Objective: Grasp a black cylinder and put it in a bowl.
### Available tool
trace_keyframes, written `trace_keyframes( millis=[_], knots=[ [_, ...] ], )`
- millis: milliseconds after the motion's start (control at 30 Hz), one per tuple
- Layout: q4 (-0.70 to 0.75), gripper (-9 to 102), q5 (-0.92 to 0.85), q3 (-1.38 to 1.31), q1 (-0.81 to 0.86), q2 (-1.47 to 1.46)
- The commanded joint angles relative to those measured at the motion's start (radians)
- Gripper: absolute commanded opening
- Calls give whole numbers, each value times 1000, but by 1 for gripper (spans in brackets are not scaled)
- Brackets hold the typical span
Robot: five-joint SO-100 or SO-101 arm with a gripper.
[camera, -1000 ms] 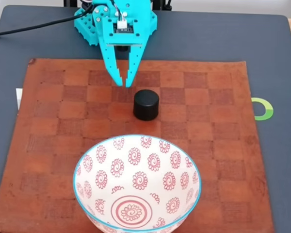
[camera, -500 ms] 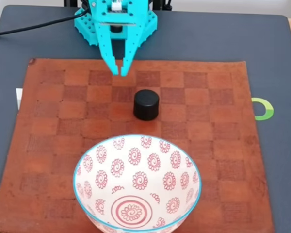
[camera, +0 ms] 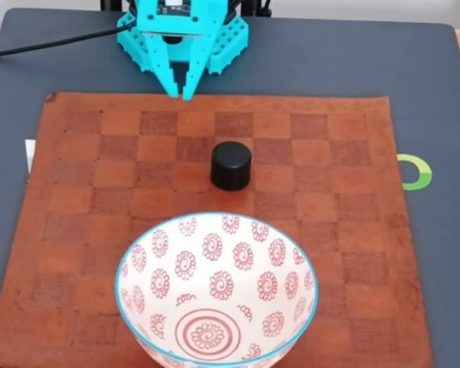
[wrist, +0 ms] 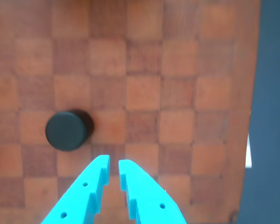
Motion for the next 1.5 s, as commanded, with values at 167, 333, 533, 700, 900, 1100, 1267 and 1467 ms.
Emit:
trace_keyframes(
  millis=[167,333,533,700,900,1100,1267,1467],
  knots=[
    [224,1,-8,-298,-67,-256],
    [268,1,8,-393,-132,-356],
    [265,1,49,-446,-233,-445],
    [252,8,75,-463,-313,-502],
    [230,20,107,-474,-393,-538],
    [179,21,95,-506,-419,-634],
    [129,22,91,-518,-420,-726],
    [114,30,91,-518,-419,-778]
  ],
)
